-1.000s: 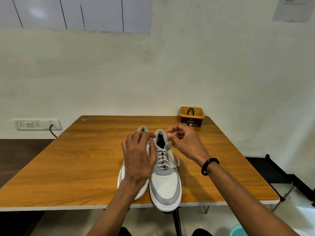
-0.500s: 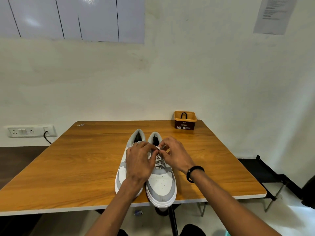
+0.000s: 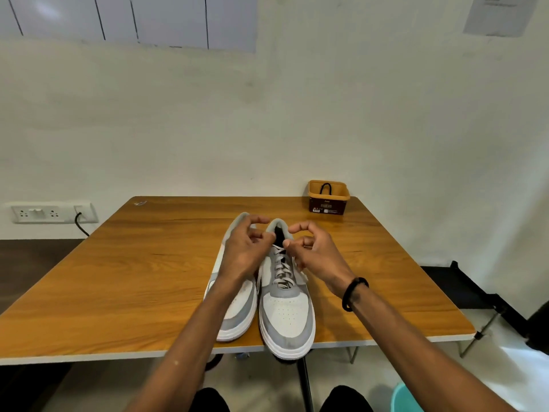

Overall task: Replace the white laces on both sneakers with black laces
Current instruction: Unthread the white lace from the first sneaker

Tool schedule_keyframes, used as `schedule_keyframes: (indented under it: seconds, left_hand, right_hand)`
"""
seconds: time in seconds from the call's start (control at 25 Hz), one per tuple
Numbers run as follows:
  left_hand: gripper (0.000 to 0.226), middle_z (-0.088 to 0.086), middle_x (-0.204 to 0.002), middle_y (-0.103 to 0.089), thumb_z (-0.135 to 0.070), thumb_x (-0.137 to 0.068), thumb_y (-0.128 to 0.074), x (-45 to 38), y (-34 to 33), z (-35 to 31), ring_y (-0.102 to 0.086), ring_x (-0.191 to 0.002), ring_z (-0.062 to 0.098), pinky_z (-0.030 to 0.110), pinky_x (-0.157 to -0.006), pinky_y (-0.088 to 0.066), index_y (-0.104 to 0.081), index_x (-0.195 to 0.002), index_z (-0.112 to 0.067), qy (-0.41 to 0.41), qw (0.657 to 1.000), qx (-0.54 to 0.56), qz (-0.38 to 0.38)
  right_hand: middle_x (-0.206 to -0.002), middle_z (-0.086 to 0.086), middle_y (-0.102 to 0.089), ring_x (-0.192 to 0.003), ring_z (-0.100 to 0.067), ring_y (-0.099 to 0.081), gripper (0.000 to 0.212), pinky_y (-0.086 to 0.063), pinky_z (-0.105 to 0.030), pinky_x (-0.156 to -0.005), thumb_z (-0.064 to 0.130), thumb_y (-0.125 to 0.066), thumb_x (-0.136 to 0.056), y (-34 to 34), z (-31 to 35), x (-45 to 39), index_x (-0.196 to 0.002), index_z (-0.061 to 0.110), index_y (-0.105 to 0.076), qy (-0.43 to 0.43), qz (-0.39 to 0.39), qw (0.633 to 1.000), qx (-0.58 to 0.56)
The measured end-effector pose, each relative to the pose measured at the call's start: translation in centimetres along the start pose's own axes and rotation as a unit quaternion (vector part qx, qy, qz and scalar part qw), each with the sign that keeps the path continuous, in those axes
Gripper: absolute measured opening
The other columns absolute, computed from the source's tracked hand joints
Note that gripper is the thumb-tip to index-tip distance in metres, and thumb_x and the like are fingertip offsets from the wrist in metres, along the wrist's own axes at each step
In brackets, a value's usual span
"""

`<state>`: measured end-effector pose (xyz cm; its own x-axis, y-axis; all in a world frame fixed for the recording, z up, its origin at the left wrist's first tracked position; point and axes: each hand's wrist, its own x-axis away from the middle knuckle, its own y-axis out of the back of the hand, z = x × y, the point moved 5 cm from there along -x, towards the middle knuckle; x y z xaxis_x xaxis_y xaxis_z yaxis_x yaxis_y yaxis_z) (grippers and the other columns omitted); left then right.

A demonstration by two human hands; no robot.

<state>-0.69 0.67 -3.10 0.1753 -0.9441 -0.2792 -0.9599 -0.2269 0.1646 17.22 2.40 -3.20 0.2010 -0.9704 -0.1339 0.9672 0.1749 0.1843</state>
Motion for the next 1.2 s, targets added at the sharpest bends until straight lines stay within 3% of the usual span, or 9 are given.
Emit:
schedule_keyframes:
  seconds: [0.16, 0.36, 0.48, 0.6, 0.72, 0.84, 1.04, 1.12, 1.2]
  left_hand:
    - [0.042, -0.002, -0.095, -0.07, -0.019, -0.094, -0.077, 0.9, -2.0, -1.1, -0.068, -0.068, -0.003, 0.015, -0.061, -0.053, -0.061, -0.133, -0.021, -0.091, 0.985, -0.114, 0.093]
    - [0.042, -0.005, -0.091, -0.071, -0.011, -0.09, -0.079, 0.4, -1.9, -0.7, -0.068, -0.073, 0.001, 0.016, -0.065, -0.056, -0.066, -0.129, -0.019, -0.132, 0.984, -0.115, 0.001]
    - [0.034, -0.01, -0.093, -0.067, -0.019, -0.091, -0.075, 1.0, -2.0, -0.9, -0.067, -0.079, 0.005, 0.026, -0.068, -0.06, -0.066, -0.123, -0.024, -0.208, 0.951, -0.221, -0.067]
    - [0.028, -0.004, -0.102, -0.07, -0.019, -0.093, -0.073, 1.4, -2.0, -0.1, -0.066, -0.082, 0.006, 0.028, -0.07, -0.061, -0.066, -0.12, -0.02, -0.224, 0.94, -0.23, -0.114]
    - [0.022, -0.002, -0.111, -0.069, -0.012, -0.1, -0.065, 0.8, -0.4, 1.9, -0.07, -0.089, 0.012, 0.035, -0.068, -0.064, -0.065, -0.12, -0.02, -0.184, 0.954, -0.148, -0.187]
    - [0.026, -0.001, -0.115, -0.065, -0.005, -0.102, -0.059, 0.4, 1.1, 2.9, -0.073, -0.09, 0.02, 0.042, -0.064, -0.066, -0.062, -0.119, -0.025, -0.157, 0.957, -0.066, -0.234]
    - [0.023, 0.004, -0.118, -0.067, -0.007, -0.106, -0.051, 1.4, 2.3, 2.9, -0.074, -0.09, 0.017, 0.045, -0.064, -0.065, -0.059, -0.125, -0.016, -0.113, 0.931, 0.052, -0.344]
    - [0.03, 0.005, -0.128, -0.06, -0.008, -0.104, -0.053, 1.9, 3.1, 2.7, -0.065, -0.104, 0.016, 0.043, -0.075, -0.063, -0.057, -0.132, -0.016, -0.107, 0.912, 0.032, -0.394]
    - [0.038, 0.009, -0.139, -0.052, -0.011, -0.1, -0.058, 2.2, 2.8, 1.7, -0.052, -0.124, 0.018, 0.042, -0.099, -0.052, -0.056, -0.138, -0.017, -0.137, 0.907, -0.061, -0.394]
  right_hand:
    - [-0.101, -0.013, -0.075, -0.082, -0.02, -0.072, 0.044, -0.063, -0.034, -0.074, 0.009, -0.077, -0.093, 0.3, 0.8, -0.2, -0.13, 0.026, -0.061, 0.044, 0.046, 0.998, 0.004]
    - [-0.09, 0.009, -0.069, -0.074, -0.008, -0.066, 0.05, -0.057, -0.023, -0.066, 0.023, -0.078, -0.093, 1.4, 0.7, -0.5, -0.137, 0.031, -0.055, 0.126, -0.001, 0.96, 0.251]
    - [-0.086, 0.01, -0.066, -0.072, -0.008, -0.063, 0.058, -0.056, -0.032, -0.059, 0.027, -0.068, -0.091, 0.4, 0.7, -0.6, -0.143, 0.034, -0.045, 0.179, -0.051, 0.904, 0.386]
    - [-0.093, 0.012, -0.063, -0.073, -0.013, -0.058, 0.047, -0.049, -0.033, -0.057, 0.024, -0.061, -0.089, -0.8, 0.5, -0.7, -0.134, 0.029, -0.053, 0.216, -0.107, 0.867, 0.436]
    - [-0.091, 0.011, -0.067, -0.073, -0.013, -0.058, 0.02, -0.045, -0.031, -0.057, 0.02, -0.063, -0.089, -0.4, -1.4, -0.8, -0.107, 0.025, -0.069, 0.172, -0.197, 0.915, 0.306]
    - [-0.076, 0.005, -0.071, -0.066, -0.013, -0.063, 0.013, -0.054, -0.028, -0.058, 0.015, -0.065, -0.095, 1.4, -4.5, -1.0, -0.085, 0.017, -0.072, 0.013, -0.245, 0.969, -0.016]
    - [-0.075, -0.004, -0.066, -0.059, -0.013, -0.057, 0.017, -0.053, -0.027, -0.057, -0.002, -0.054, -0.093, 4.3, -6.2, -1.1, -0.087, 0.009, -0.065, -0.166, -0.22, 0.893, -0.357]
    - [-0.08, -0.008, -0.066, -0.066, -0.015, -0.056, 0.017, -0.053, -0.026, -0.058, 0.0, -0.05, -0.093, 6.3, -6.5, -1.5, -0.086, 0.008, -0.063, -0.195, -0.215, 0.84, -0.458]
    - [-0.085, -0.011, -0.062, -0.07, -0.017, -0.055, 0.015, -0.054, -0.025, -0.061, 0.0, -0.05, -0.095, 8.8, -7.0, -1.8, -0.087, 0.005, -0.062, -0.217, -0.247, 0.833, -0.444]
